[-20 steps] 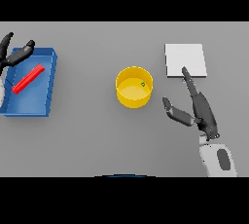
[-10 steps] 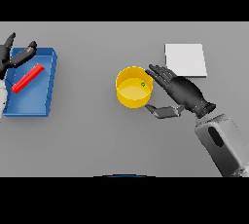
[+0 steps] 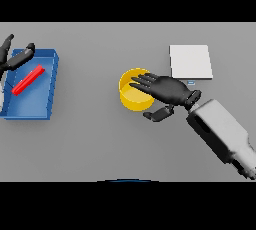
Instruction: Pick up the red beaker and tilt it to pour out 1 green nut into yellow bowl. Pick up the yellow bowl and place it on the metallic measuring scale.
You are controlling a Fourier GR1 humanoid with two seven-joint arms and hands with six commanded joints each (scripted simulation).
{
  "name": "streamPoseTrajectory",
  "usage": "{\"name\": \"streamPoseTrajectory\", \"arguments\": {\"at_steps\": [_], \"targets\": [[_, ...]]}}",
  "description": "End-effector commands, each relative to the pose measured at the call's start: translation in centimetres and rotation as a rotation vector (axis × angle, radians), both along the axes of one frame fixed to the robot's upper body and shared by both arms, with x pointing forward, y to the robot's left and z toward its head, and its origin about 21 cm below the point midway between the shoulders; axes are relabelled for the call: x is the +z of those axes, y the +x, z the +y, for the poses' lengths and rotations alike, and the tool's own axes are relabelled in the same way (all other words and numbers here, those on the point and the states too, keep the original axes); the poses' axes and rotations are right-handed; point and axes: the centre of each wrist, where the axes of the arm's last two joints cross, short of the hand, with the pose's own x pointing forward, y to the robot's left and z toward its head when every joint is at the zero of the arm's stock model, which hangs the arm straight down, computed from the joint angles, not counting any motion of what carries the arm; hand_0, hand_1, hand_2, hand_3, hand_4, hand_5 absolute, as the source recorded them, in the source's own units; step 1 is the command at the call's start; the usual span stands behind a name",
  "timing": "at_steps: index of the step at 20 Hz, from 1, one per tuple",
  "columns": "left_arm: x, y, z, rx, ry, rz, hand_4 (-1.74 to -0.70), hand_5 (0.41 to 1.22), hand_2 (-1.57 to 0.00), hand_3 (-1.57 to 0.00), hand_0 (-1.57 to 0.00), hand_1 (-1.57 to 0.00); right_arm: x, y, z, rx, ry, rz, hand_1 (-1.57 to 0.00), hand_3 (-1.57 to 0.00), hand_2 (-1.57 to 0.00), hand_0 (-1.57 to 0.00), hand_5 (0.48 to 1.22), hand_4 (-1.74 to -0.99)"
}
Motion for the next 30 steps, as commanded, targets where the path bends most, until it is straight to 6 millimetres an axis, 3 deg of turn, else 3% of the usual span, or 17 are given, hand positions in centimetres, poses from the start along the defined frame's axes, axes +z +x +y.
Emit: {"name": "streamPoseTrajectory", "arguments": {"at_steps": [1,8,9,13,17,18,19,20,23,26,30], "targets": [[-0.2,0.1,0.1,0.002,0.000,0.010,-0.81,0.695,0.00,0.00,0.00,0.00,0.1,0.4,0.4,0.018,-0.013,0.009,0.00,0.00,0.00,0.00,0.646,-1.155],[-0.2,0.4,0.3,0.000,0.015,0.006,-0.80,0.703,0.00,0.00,0.00,0.00,-0.4,1.6,3.1,0.080,-0.194,0.061,0.00,0.00,0.00,0.00,0.674,-1.174],[-0.4,0.2,0.5,-0.005,0.016,0.000,-0.80,0.706,0.00,0.00,0.00,0.00,-0.6,2.1,2.5,0.075,-0.207,0.070,0.00,0.00,0.00,0.00,0.673,-1.177],[-0.2,0.1,0.6,0.001,0.028,0.006,-0.79,0.708,0.00,0.00,0.00,0.00,-1.4,2.9,3.2,0.065,-0.252,0.092,0.00,-0.01,0.00,0.00,0.693,-1.188],[-0.4,0.2,0.4,-0.006,0.029,0.005,-0.79,0.712,0.00,0.00,0.00,0.00,-1.8,2.8,3.7,0.062,-0.248,0.093,-0.06,-0.13,-0.09,-0.05,0.809,-1.261],[-0.6,0.1,0.4,-0.008,0.021,0.003,-0.79,0.711,0.00,0.00,0.00,0.00,-1.9,2.6,3.5,0.076,-0.241,0.099,-0.18,-0.21,-0.19,-0.19,0.891,-1.309],[-0.3,0.1,0.7,-0.004,0.028,0.002,-0.79,0.710,0.00,0.00,0.00,0.00,-1.7,2.9,3.4,0.084,-0.240,0.094,-0.41,-0.32,-0.35,-0.45,0.957,-1.363],[-0.7,0.0,0.8,-0.005,0.026,0.002,-0.79,0.710,0.00,0.00,0.00,0.00,-1.8,2.8,3.5,0.080,-0.241,0.091,-0.64,-0.57,-0.59,-0.68,1.010,-1.435],[-0.5,0.2,0.3,-0.011,0.029,-0.005,-0.79,0.707,0.00,0.00,0.00,0.00,-1.5,2.5,3.7,0.095,-0.241,0.101,-1.09,-0.88,-1.07,-1.11,1.113,-1.578],[-0.4,0.3,0.5,-0.009,0.036,-0.001,-0.78,0.711,0.00,0.00,0.00,0.00,-1.1,2.8,3.1,0.094,-0.240,0.130,-1.33,-1.07,-1.25,-1.34,1.166,-1.658],[-0.3,0.2,0.7,-0.017,0.031,0.000,-0.79,0.707,0.00,0.00,0.00,0.00,-0.5,2.5,2.8,0.088,-0.243,0.140,-1.47,-1.19,-1.35,-1.48,1.198,-1.707]]}}
